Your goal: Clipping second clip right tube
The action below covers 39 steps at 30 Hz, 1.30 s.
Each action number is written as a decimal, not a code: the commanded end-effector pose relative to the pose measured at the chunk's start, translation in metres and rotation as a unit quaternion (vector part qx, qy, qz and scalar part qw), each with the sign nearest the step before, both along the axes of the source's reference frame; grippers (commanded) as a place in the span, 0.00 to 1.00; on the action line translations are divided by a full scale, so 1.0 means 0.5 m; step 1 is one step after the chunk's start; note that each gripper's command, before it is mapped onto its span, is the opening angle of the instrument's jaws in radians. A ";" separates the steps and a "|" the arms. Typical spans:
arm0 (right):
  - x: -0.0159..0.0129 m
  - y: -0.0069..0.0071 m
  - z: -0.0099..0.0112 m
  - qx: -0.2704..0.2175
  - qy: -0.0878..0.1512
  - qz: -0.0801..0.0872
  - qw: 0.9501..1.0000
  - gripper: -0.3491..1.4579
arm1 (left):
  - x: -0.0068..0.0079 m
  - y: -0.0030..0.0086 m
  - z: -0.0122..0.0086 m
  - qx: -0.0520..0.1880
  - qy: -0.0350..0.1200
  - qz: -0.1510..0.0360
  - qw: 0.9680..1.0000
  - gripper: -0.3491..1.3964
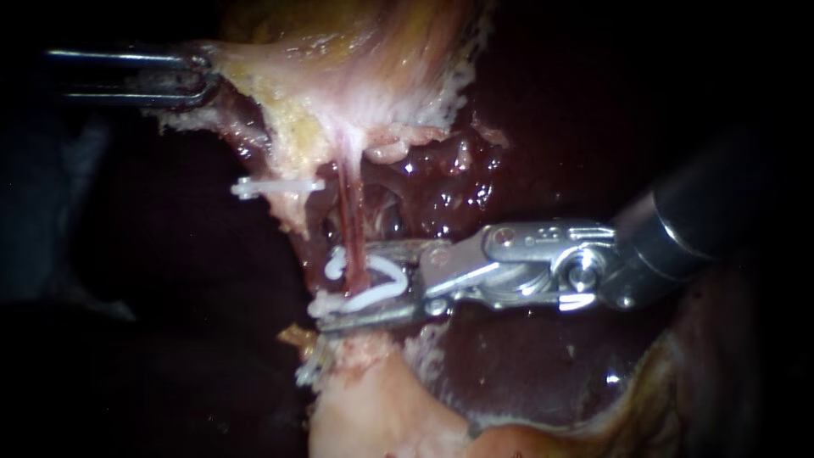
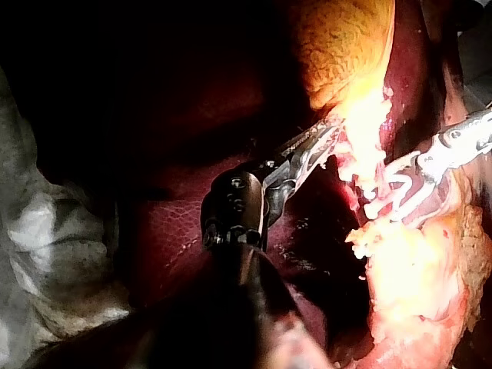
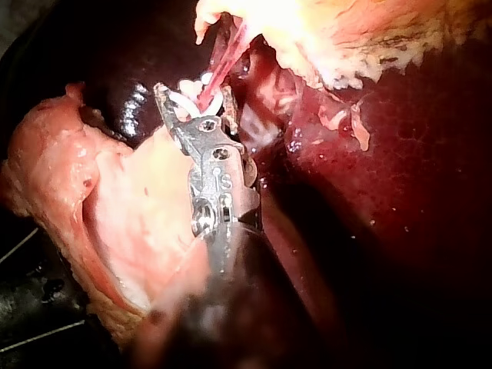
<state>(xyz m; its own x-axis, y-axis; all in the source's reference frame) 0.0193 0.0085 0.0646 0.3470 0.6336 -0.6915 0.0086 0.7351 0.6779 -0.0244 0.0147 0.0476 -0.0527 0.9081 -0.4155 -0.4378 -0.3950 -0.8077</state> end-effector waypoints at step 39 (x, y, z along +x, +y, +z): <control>0.0036 -0.0064 -0.0081 0.065 0.114 -0.055 0.990 0.45 | 0.0001 0.0000 0.0004 -0.001 0.000 0.000 1.000 0.00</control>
